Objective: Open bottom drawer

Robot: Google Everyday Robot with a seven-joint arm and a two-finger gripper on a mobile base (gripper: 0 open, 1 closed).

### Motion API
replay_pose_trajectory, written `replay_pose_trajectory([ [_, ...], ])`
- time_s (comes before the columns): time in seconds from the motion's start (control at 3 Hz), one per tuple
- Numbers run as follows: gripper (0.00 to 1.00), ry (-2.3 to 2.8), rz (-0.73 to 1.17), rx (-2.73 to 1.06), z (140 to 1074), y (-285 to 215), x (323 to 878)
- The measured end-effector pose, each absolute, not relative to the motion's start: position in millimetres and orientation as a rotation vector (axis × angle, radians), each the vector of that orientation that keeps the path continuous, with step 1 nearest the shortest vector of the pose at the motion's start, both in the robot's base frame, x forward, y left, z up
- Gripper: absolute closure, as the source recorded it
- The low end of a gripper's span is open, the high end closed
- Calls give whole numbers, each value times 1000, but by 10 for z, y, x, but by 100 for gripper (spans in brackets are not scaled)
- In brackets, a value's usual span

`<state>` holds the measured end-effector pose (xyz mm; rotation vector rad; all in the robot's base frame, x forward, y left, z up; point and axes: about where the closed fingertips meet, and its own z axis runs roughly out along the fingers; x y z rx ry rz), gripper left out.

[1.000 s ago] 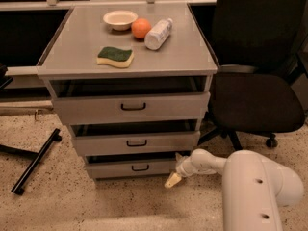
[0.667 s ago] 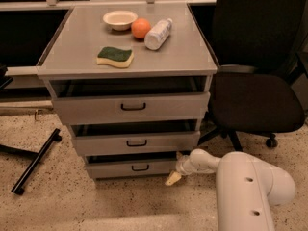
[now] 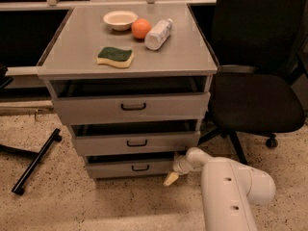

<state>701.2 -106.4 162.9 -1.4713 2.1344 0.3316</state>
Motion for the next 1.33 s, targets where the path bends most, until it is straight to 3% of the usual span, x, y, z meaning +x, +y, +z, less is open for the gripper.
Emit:
replay_pose_trajectory([
  [0.67, 0, 2185, 434, -1521, 1721, -1100, 6699],
  [1.0, 0, 2200, 588, -1601, 1847, -1017, 6025],
  [1.33, 0, 2200, 589, -1601, 1846, -1017, 6024],
])
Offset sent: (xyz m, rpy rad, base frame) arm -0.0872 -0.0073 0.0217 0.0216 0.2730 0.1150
